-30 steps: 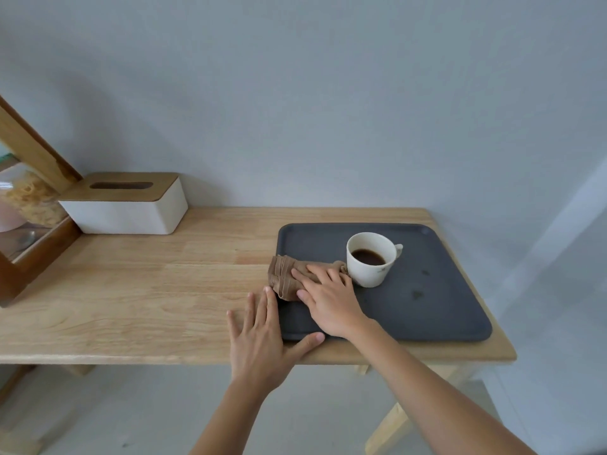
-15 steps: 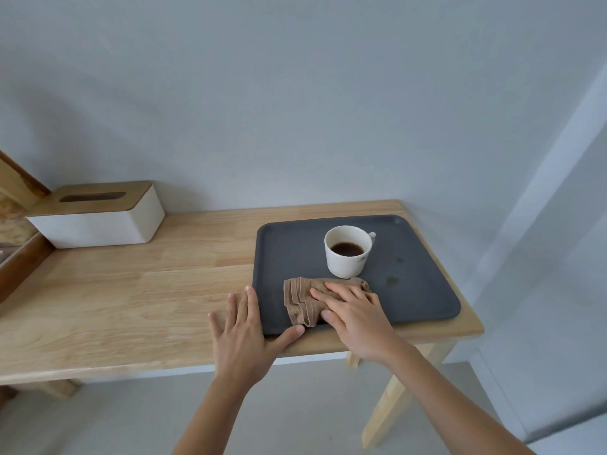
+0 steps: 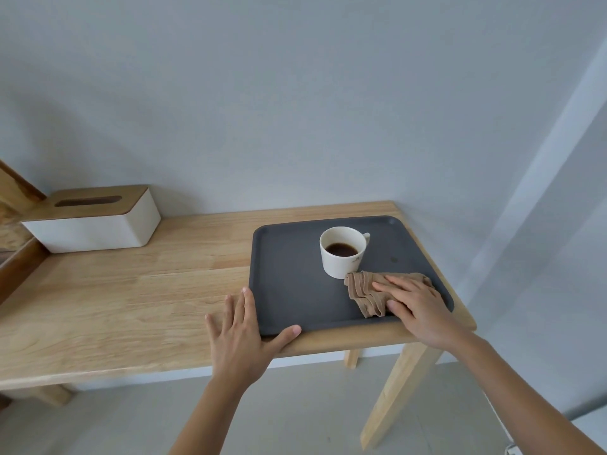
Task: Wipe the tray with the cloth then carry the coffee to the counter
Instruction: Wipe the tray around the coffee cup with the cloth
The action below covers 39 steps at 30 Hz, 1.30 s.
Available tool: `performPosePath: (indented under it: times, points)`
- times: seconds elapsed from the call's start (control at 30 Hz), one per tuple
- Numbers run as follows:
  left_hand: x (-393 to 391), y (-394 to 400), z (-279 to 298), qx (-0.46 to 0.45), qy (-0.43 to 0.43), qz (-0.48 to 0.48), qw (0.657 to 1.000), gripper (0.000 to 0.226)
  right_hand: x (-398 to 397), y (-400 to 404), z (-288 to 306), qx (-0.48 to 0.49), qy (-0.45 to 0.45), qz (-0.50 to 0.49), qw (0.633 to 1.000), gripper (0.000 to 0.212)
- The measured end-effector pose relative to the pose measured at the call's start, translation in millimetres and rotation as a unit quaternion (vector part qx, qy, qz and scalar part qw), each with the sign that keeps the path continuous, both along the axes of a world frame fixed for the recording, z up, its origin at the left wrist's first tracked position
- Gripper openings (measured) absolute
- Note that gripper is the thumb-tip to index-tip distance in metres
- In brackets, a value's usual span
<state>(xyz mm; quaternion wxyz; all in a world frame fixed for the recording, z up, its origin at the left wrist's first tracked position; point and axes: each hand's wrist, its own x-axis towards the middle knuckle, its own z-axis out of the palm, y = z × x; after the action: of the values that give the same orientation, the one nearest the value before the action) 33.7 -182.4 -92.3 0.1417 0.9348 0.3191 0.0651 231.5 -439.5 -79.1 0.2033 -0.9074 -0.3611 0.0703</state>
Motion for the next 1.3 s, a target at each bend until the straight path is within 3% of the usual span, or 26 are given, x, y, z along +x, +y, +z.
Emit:
performPosePath:
  times: [0.17,0.3,0.6,0.7,0.77,0.87,0.97,1.1,1.3]
  points:
    - [0.7,0.5,0.1,0.0,0.011,-0.003,1.0,0.126,-16.9,16.8,3.0,-0.051,-0.002,-0.007,0.999,0.044]
    - [1.0,1.4,-0.3,-0.005,0.01,-0.008,1.0,0.127,-42.5,45.0,9.2,-0.04,0.002,0.01,0.999,0.076]
    - [0.2,3.4,-0.7,-0.003,0.024,-0.02,0.999,0.125,-59.5,72.3,0.0,-0.019,-0.042,0.042,0.998,0.09]
    - [-0.3,5.1,-1.2,-0.034,0.026,-0.027,0.999,0.121,-54.8,61.5,3.5,0.014,-0.013,0.055,0.998,0.064]
    - [3.5,5.9,7.7,-0.094,-0.003,-0.014,0.995,0.118,-50.7,54.9,10.5,0.107,0.041,0.046,0.992,0.035]
    - [25.6,5.4,30.6,-0.105,-0.109,-0.002,0.989,0.113,-33.5,42.2,24.7,0.262,0.029,-0.032,0.964,0.026]
    - [66.8,-0.2,51.3,-0.101,-0.145,-0.063,0.982,0.106,3.0,37.2,36.5,0.258,0.006,-0.095,0.961,0.049]
    - [122.6,-12.3,54.5,-0.162,-0.136,-0.115,0.971,0.098,47.8,48.4,45.1,0.17,0.104,-0.019,0.98,0.084]
    - [148.7,-17.3,45.7,-0.211,-0.19,-0.107,0.953,0.079,81.5,62.7,43.2,0.18,0.12,0.051,0.975,0.072]
